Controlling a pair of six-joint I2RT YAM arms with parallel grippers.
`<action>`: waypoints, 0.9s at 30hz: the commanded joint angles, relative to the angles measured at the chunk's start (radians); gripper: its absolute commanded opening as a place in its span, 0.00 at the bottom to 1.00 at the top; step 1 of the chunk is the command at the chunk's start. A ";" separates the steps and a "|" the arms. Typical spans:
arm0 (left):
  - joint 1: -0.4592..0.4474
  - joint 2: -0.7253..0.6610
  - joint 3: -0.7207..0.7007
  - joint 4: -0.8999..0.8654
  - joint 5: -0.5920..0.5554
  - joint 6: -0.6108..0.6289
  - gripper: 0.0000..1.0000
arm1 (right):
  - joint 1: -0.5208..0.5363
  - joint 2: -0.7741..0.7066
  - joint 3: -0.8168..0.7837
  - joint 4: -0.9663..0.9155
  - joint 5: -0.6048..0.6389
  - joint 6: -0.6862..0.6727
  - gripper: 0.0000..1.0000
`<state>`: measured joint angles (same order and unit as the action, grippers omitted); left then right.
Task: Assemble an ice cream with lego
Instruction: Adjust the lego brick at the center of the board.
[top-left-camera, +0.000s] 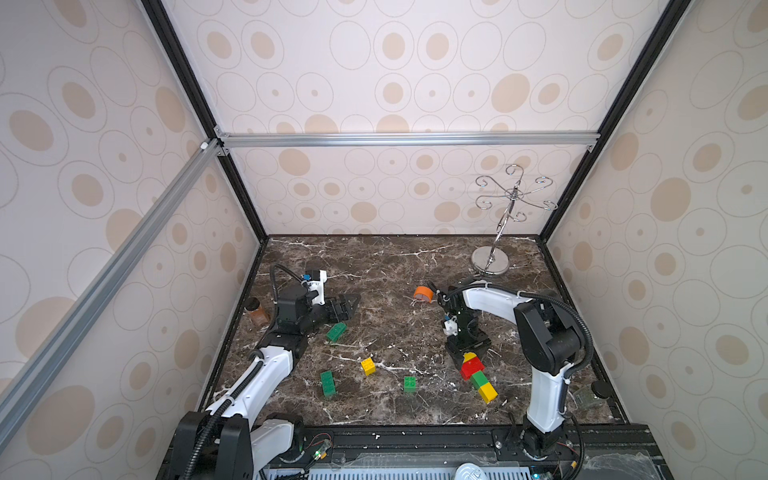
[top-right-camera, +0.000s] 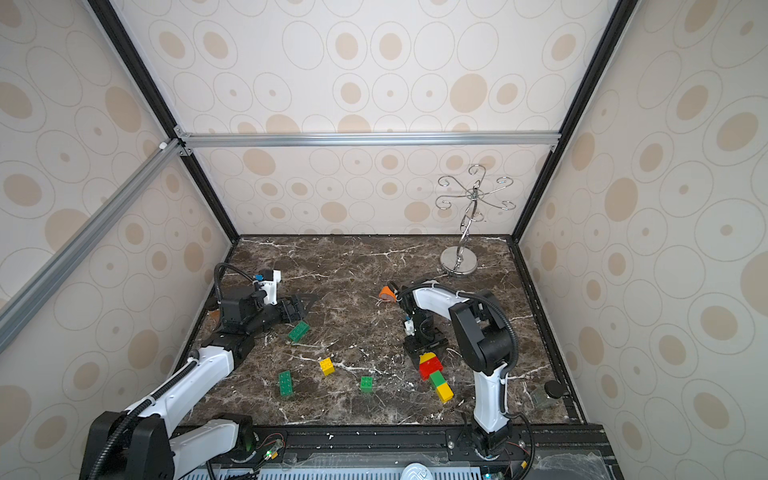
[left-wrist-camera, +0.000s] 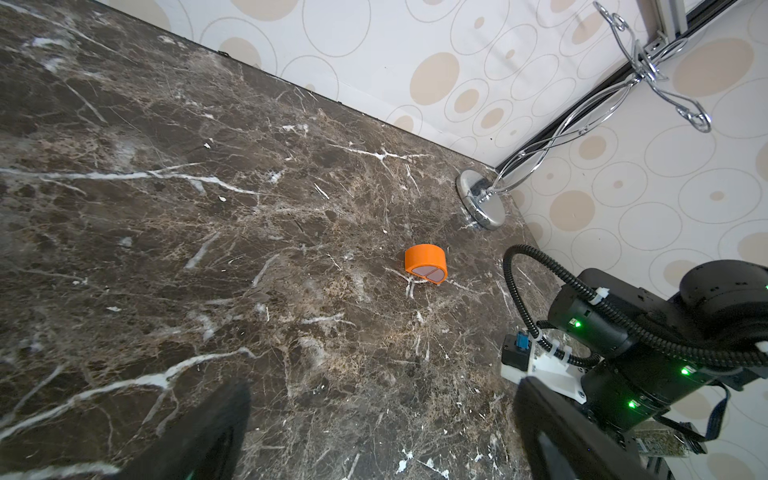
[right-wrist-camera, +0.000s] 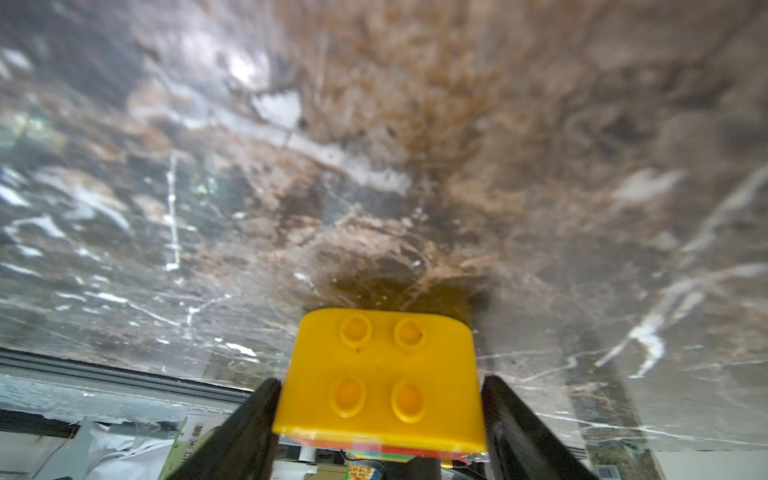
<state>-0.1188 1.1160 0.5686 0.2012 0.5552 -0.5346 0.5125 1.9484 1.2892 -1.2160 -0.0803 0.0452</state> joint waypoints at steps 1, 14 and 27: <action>0.006 -0.018 0.007 0.005 0.004 0.006 1.00 | 0.011 -0.041 -0.015 0.008 0.022 0.000 0.82; 0.010 -0.018 0.009 0.005 -0.003 0.008 1.00 | 0.125 -0.255 -0.107 0.160 0.223 0.076 0.98; 0.009 -0.019 0.008 0.009 -0.001 0.007 1.00 | 0.292 -0.338 -0.248 0.291 0.435 0.199 0.99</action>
<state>-0.1173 1.1141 0.5686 0.2012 0.5522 -0.5343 0.7864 1.6012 1.0519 -0.9520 0.2928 0.1967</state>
